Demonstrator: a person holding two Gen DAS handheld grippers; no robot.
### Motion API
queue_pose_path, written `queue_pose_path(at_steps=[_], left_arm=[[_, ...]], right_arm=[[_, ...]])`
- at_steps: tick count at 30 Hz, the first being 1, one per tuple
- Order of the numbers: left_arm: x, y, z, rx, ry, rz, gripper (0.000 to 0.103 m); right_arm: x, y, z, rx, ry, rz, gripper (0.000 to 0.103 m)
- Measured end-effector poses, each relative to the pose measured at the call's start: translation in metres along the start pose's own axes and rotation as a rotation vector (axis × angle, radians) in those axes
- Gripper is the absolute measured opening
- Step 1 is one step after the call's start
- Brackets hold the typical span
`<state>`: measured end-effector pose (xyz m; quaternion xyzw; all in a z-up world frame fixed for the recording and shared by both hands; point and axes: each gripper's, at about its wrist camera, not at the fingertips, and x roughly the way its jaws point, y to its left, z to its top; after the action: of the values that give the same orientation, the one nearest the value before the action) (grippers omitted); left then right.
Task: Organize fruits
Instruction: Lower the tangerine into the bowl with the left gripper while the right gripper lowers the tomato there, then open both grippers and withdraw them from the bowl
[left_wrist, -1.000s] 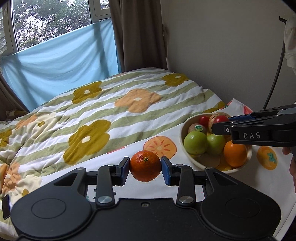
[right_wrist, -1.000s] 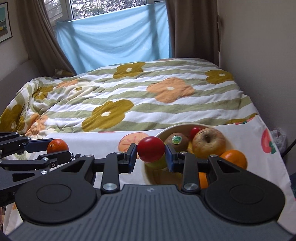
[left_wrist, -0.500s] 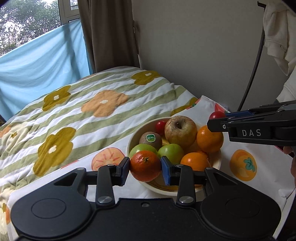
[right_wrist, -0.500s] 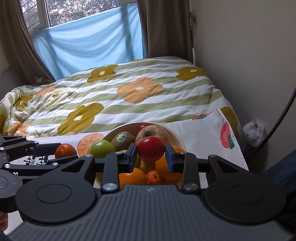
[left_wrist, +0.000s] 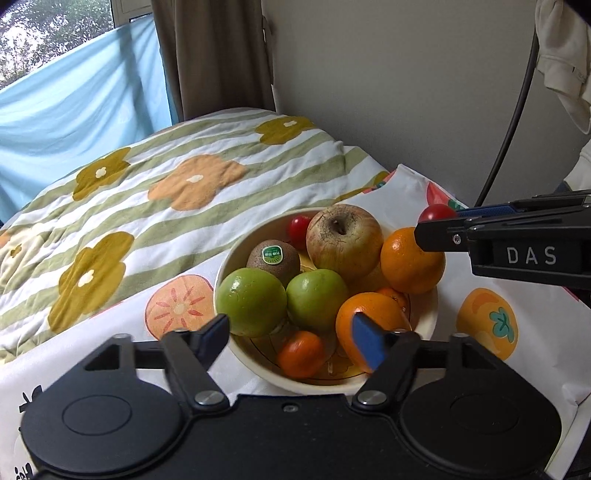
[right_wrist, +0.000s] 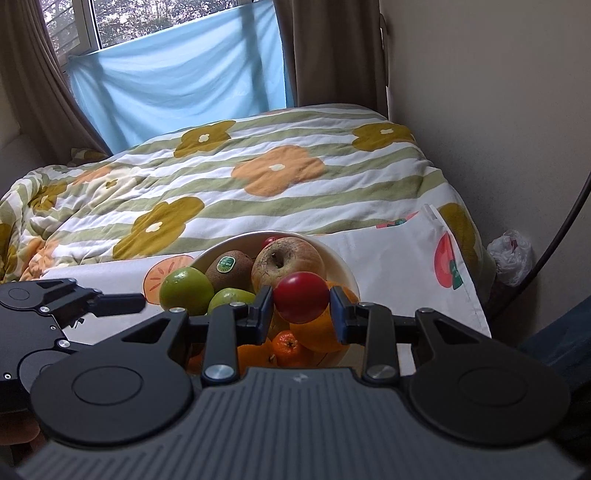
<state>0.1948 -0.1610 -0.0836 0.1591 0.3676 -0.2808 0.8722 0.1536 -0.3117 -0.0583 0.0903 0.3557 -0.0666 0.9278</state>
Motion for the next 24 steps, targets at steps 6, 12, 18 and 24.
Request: queue_pose_path(at_steps=[6, 12, 18, 24], left_arm=[[-0.012, 0.004, -0.001, 0.021, -0.014, 0.035, 0.085], [-0.020, 0.012, -0.003, -0.005, -0.012, 0.060, 0.087], [-0.022, 0.017, -0.004, -0.037, -0.007, 0.085, 0.087], [-0.019, 0.017, -0.009, -0.045, 0.008, 0.105, 0.087]], right_arm=[[0.002, 0.000, 0.001, -0.004, 0.007, 0.011, 0.048], [0.005, 0.009, 0.004, -0.029, 0.014, 0.033, 0.048], [0.021, 0.017, 0.004, -0.066, 0.055, 0.053, 0.048], [0.034, 0.018, 0.004, -0.086, 0.072, 0.069, 0.048]])
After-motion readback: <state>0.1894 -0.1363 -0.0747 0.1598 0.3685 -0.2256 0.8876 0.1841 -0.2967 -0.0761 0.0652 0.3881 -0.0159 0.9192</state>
